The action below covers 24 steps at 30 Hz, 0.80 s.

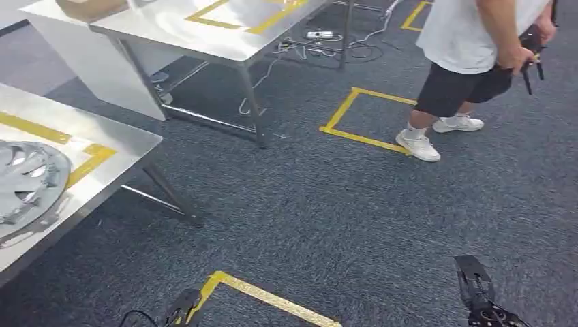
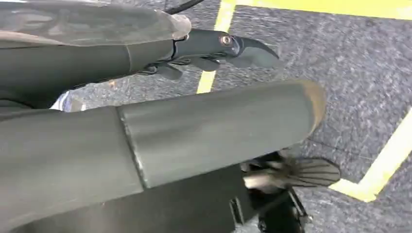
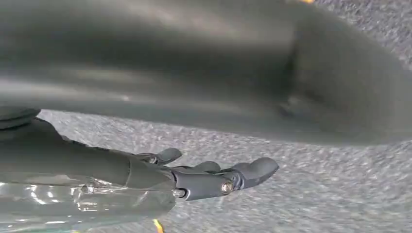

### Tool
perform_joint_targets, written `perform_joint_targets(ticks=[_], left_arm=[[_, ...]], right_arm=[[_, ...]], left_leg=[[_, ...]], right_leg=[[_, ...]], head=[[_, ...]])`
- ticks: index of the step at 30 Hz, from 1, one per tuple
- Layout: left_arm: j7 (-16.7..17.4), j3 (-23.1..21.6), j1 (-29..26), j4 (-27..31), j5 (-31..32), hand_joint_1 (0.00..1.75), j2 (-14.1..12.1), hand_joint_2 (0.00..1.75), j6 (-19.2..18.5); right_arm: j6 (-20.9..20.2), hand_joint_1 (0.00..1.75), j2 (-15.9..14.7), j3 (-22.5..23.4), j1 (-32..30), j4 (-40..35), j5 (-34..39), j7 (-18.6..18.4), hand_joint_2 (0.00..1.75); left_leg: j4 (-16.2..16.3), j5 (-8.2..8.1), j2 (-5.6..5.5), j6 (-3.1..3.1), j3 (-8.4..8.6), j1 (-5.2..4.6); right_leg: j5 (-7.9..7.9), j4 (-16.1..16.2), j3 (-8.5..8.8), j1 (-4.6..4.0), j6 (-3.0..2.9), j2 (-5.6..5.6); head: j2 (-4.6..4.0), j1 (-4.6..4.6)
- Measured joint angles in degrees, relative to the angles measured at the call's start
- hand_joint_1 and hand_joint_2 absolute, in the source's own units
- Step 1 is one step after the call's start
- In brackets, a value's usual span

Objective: Take the parts from the cabinet and place them on the table.

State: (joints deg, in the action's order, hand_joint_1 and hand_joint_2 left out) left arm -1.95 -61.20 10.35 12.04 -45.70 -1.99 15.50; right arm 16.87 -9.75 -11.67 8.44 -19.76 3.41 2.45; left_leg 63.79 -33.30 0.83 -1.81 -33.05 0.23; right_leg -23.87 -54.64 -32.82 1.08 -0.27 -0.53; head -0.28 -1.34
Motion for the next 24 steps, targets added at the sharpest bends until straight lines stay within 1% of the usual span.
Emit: perform_joint_targets(ticks=[1,2,3,4,5,6,7,8,9,10,11,12,13,14,15,16,17,18,19,20,21,22,23,24], left_arm=[[0.02,0.0,-0.11,0.0,0.0,0.0,0.0,0.0,0.0],[0.02,0.0,-0.24,0.0,0.0,0.0,0.0,0.0,0.0],[0.04,0.0,-0.33,0.0,0.02,0.0,0.0,0.0,0.0],[0.04,0.0,-0.33,0.0,0.09,0.0,0.0,0.0,-0.02],[0.13,0.0,-0.24,0.0,0.24,0.0,0.0,0.0,-0.02],[0.2,0.0,-0.15,0.0,0.37,0.0,0.0,0.0,-0.13],[0.22,0.0,-0.06,0.0,0.55,0.0,-0.02,0.0,-0.28],[0.42,0.0,0.08,0.0,0.65,0.0,-0.11,0.0,-0.39],[0.57,0.0,0.16,0.0,0.72,0.0,-0.04,0.0,-0.44],[0.66,0.0,0.24,0.0,0.79,0.0,0.02,0.0,-0.52],[0.81,0.0,0.27,0.0,0.87,0.0,0.02,0.0,-0.52],[0.81,0.0,0.33,0.0,0.9,0.0,0.11,0.0,-0.52],[0.81,0.0,0.43,0.0,0.9,0.0,0.2,0.0,-0.52],[0.79,0.0,0.38,0.0,0.87,0.0,0.26,0.0,-0.44],[0.79,0.0,0.24,0.0,0.87,0.0,0.26,0.0,-0.37],[0.79,0.0,-0.01,0.0,0.85,0.0,0.24,0.0,-0.35],[0.79,0.0,-0.22,0.0,0.85,0.0,0.22,0.0,-0.33],[0.79,0.0,-0.35,0.0,0.85,0.0,0.24,0.0,-0.31],[0.79,0.0,-0.35,0.0,0.85,0.0,0.26,0.0,-0.31],[0.79,0.0,-0.27,0.0,0.89,0.0,0.33,0.0,-0.31],[0.79,0.0,-0.18,0.0,0.94,0.0,0.37,0.0,-0.31],[0.79,0.0,-0.07,0.0,1.05,0.0,0.48,0.0,-0.31],[0.79,0.0,0.0,0.0,1.11,0.0,0.46,0.0,-0.31],[0.81,0.0,0.09,0.0,1.18,0.0,0.48,0.0,-0.33]], right_arm=[[-0.11,0.0,0.17,-0.24,-0.03,0.46,0.0,-0.09,0.0],[-0.44,0.0,0.33,-0.44,-0.12,0.85,-0.07,-0.37,0.0],[-0.85,0.0,0.46,-0.7,-0.22,1.4,-0.28,-0.7,0.0],[-1.22,0.0,0.61,-0.83,-0.35,1.75,-0.33,-0.83,0.0],[-1.4,0.0,0.87,-0.85,-0.56,2.08,-0.24,-0.96,0.0],[-1.57,0.0,1.09,-0.85,-0.73,2.34,0.24,-0.96,0.0],[-1.94,0.0,1.4,-0.87,-0.9,2.62,0.72,-0.81,0.0],[-2.27,0.0,1.72,-0.92,-1.08,2.9,1.2,-0.59,0.0],[-2.49,0.0,1.97,-1.03,-1.26,3.23,1.36,-0.57,0.0],[-2.67,0.0,2.34,-1.22,-1.62,3.52,1.31,-0.68,0.0],[-3.06,0.0,2.54,-1.36,-2.06,3.85,0.92,-0.94,0.0],[-3.65,0.0,2.97,-1.7,-2.52,4.17,0.18,-1.53,0.0],[-4.05,0.0,3.32,-2.17,-2.95,4.44,-0.4,-2.06,0.0],[-4.5,0.0,3.67,-2.58,-3.11,4.63,-1.16,-2.64,0.0],[-4.99,0.0,4.09,-2.86,-3.05,4.76,-1.77,-3.0,0.0],[-5.66,0.0,4.39,-3.41,-3.0,4.85,-2.78,-3.41,0.0],[-6.38,0.0,5.0,-4.19,-3.04,4.96,-3.84,-3.76,0.0],[-6.73,0.0,5.42,-4.89,-3.16,5.13,-4.41,-4.15,0.0],[-6.78,0.0,5.73,-5.36,-3.36,5.27,-4.72,-4.31,0.0],[-6.89,0.0,6.05,-5.75,-3.44,5.33,-4.92,-4.48,0.0],[-6.93,0.0,6.25,-6.19,-3.41,5.44,-5.07,-4.66,0.0],[-7.02,0.0,6.45,-6.65,-3.35,5.51,-5.09,-4.66,0.0],[-7.08,0.0,6.75,-7.01,-3.18,5.55,-5.11,-4.66,0.0],[-7.19,0.0,6.95,-7.36,-3.07,5.57,-5.11,-4.68,0.0]], left_leg=[[5.44,-2.19,-0.37,0.06,-2.64,-0.02],[8.94,-3.14,-0.45,0.11,-4.47,-0.02],[10.09,-2.75,-0.47,0.27,-5.31,-0.02],[8.62,-1.45,-0.49,0.44,-4.86,-0.03],[3.72,1.51,-0.65,0.77,-2.75,-0.03],[-1.93,4.3,-1.2,1.07,-0.03,-0.02],[-7.68,6.65,-3.14,1.45,2.84,-0.01],[-9.97,6.49,-5.41,1.36,3.68,-0.07],[-10.14,6.88,-4.46,1.4,3.56,-0.03],[-10.0,6.87,-3.99,1.44,3.56,-0.2],[-9.93,6.89,-3.69,1.62,3.61,-0.45],[-10.42,7.23,-3.06,2.12,3.75,-0.1],[-11.02,7.58,-2.18,2.5,3.95,0.13],[-11.18,7.65,-1.83,2.8,4.04,0.09],[-11.18,7.63,-1.07,2.91,4.04,-0.01],[-11.16,7.61,-0.31,2.92,4.04,-0.07],[-11.14,7.58,0.47,2.95,4.01,-0.13],[-11.09,7.53,1.16,2.94,3.96,-0.13],[-11.07,7.49,1.7,2.88,3.99,-0.13],[-11.03,7.4,2.1,2.74,4.03,-0.13],[-10.95,7.29,2.56,2.58,4.13,-0.11],[-10.85,7.11,2.92,2.34,4.3,-0.1],[-10.71,6.9,3.19,2.01,4.32,-0.34],[-10.38,6.86,3.43,1.77,4.22,-0.59]], right_leg=[[0.04,0.0,-0.04,-0.14,-0.08,-0.76],[0.07,-0.01,-0.07,-0.24,-0.13,-1.48],[0.09,-0.02,-0.09,-0.3,-0.16,-2.37],[0.11,-0.02,-0.08,-0.31,-0.16,-2.99],[0.17,-0.03,-0.04,-0.31,-0.14,-3.96],[0.22,-0.04,0.03,-0.31,-0.06,-4.68],[0.29,-0.04,0.09,-0.24,0.07,-5.36],[0.33,-0.15,-0.11,-0.39,0.27,-5.76],[0.44,-0.2,-0.24,-0.4,0.52,-6.36],[0.55,-0.1,-0.42,-0.29,0.82,-6.62],[0.73,0.19,-0.38,-0.07,1.21,-7.14],[0.92,0.36,-0.59,-0.43,1.69,-7.71],[0.3,-0.44,-0.65,-0.23,1.64,-5.39],[-1.61,-2.78,-1.58,-0.55,1.93,-2.22],[-4.23,-6.96,-3.52,-0.49,2.22,-0.83],[-6.68,-11.95,-5.69,-0.41,2.45,-0.19],[-8.62,-16.75,-7.76,-0.35,2.66,0.05],[-9.18,-19.39,-8.8,-0.28,2.82,0.16],[-8.15,-18.36,-8.08,-0.15,2.88,0.23],[-6.23,-14.92,-6.06,-0.02,2.87,0.36],[-3.7,-9.22,-2.84,0.03,2.83,0.78],[-1.63,-3.61,0.39,0.02,2.72,1.65],[-2.18,-0.16,2.05,-0.3,2.53,3.36],[-1.66,-0.09,1.98,-0.54,1.68,2.57]], head=[[0.0,-0.15],[0.0,-0.28],[0.0,-0.3],[0.0,-0.33],[0.0,-0.39],[0.0,-0.46],[0.0,-0.59],[0.0,-0.61],[0.0,-0.5],[0.0,-0.57],[0.0,-0.46],[0.0,-0.39],[0.0,-0.3],[0.0,0.24],[0.0,0.53],[0.0,0.59],[0.0,0.59],[0.0,0.72],[0.0,0.75],[0.0,0.74],[0.0,0.74],[0.0,0.79],[0.0,0.83],[0.0,0.68]])
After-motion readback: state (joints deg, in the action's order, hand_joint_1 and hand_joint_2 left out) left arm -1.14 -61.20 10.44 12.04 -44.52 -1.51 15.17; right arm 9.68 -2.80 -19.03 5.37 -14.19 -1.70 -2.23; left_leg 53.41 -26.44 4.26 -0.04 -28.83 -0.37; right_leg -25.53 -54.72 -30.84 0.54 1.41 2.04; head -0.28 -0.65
